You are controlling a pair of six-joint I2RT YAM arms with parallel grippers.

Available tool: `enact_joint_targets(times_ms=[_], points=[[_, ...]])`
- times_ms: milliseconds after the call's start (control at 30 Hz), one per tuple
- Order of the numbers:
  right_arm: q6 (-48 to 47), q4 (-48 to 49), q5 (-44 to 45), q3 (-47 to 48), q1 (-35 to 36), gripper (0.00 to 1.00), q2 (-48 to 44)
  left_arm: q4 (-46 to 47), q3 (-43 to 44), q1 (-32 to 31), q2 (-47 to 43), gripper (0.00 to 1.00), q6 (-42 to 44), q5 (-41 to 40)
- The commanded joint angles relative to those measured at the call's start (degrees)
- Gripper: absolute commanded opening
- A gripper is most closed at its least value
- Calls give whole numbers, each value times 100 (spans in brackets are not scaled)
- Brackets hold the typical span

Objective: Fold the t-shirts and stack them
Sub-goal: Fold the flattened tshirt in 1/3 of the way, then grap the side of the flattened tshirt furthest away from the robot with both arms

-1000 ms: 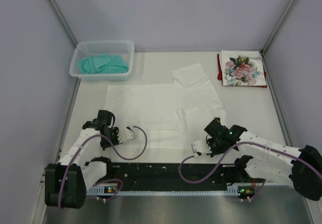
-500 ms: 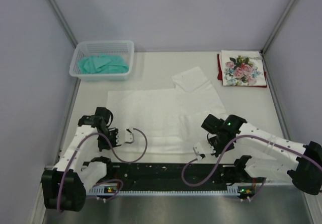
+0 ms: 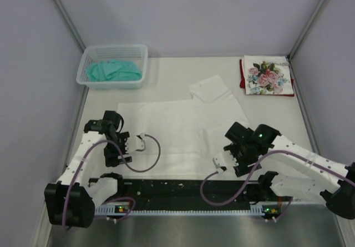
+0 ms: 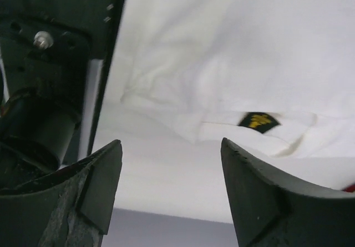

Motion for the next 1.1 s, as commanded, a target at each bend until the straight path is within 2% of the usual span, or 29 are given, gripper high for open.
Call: enact_joint_targets(times_ms=[0,33,100,167,300,367,433,533,633,800,933,1033,1067], points=[[867,1817,-851,1100,-792,78,-558,883,1288,16,450,82,-1171,-289],[1515,2512,-1168,1285,-1239,85,-523,1173,1613,34,643,82,-1505,-175],[2824,3945,-1530,1636,-1812,93,-235,1491,2176,34,1065,80,-1902,10],[3785,4713,-1558,2084,-2182,94,344,1720,2660,34,1521,76,-2158,176],[5465,4814,-1216,3691,-2912,93,2030,1940,3407,34,2401,69,-2185,459],[5931,4699,-909,4280,-3202,91,2857,2080,3662,42,2831,63,-2325,223],[6336,4472,-488,4870,-3449,91,3796,2247,3812,121,3262,61,-2466,-102],[6575,3866,768,5933,-3590,91,4879,2406,4006,376,3693,62,-2913,-52],[6619,3373,1149,6908,-3599,87,5977,2782,3998,701,3905,64,-3589,255],[6593,3082,1264,7894,-3608,86,7358,4065,3655,1132,3870,66,-4864,721],[6514,2696,1062,8589,-3608,85,8185,4471,3716,1308,4168,66,-5568,652],[6505,2432,632,8748,-3591,78,8572,4524,3769,1326,4458,66,-5683,512],[6488,2353,518,8757,-3564,72,8634,4542,3795,1326,4538,66,-5718,485]])
